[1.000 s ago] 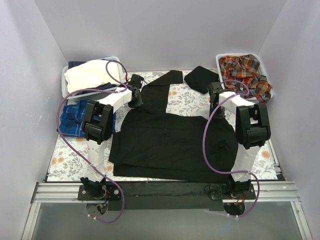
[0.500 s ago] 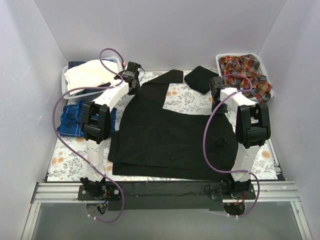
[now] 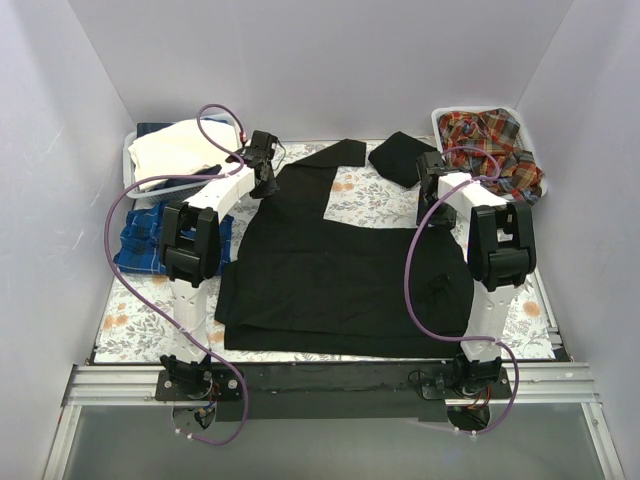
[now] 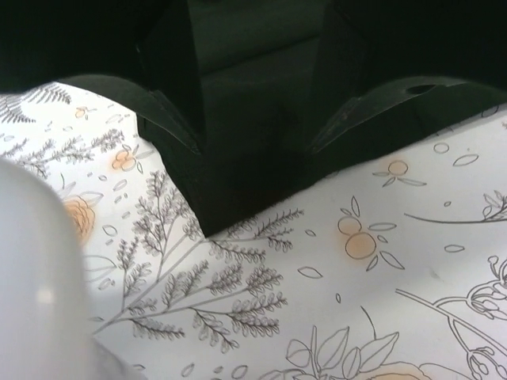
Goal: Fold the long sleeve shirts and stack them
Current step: Fold the shirt
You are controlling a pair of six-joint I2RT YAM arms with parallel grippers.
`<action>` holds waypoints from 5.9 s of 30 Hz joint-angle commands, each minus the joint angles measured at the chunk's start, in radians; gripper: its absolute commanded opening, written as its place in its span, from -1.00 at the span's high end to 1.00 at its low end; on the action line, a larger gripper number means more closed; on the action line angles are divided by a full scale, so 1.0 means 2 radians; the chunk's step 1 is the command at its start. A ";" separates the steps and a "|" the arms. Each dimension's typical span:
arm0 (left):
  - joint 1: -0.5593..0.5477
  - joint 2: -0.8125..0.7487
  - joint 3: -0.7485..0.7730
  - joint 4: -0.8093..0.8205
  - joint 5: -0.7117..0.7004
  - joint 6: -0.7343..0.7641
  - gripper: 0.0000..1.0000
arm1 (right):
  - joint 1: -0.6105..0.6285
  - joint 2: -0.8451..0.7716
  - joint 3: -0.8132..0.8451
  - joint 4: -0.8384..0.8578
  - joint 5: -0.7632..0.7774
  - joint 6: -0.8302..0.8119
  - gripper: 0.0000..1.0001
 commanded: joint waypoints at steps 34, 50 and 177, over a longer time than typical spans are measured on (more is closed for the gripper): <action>0.047 -0.042 -0.016 0.009 0.075 0.003 1.00 | 0.026 0.040 -0.016 0.072 -0.041 0.027 -0.25; 0.046 -0.053 -0.044 0.020 0.096 0.010 1.00 | 0.025 0.089 0.015 0.050 -0.039 0.044 0.97; 0.021 -0.444 -0.524 0.018 0.173 -0.113 1.00 | 0.038 -0.538 -0.417 0.112 -0.085 0.113 0.10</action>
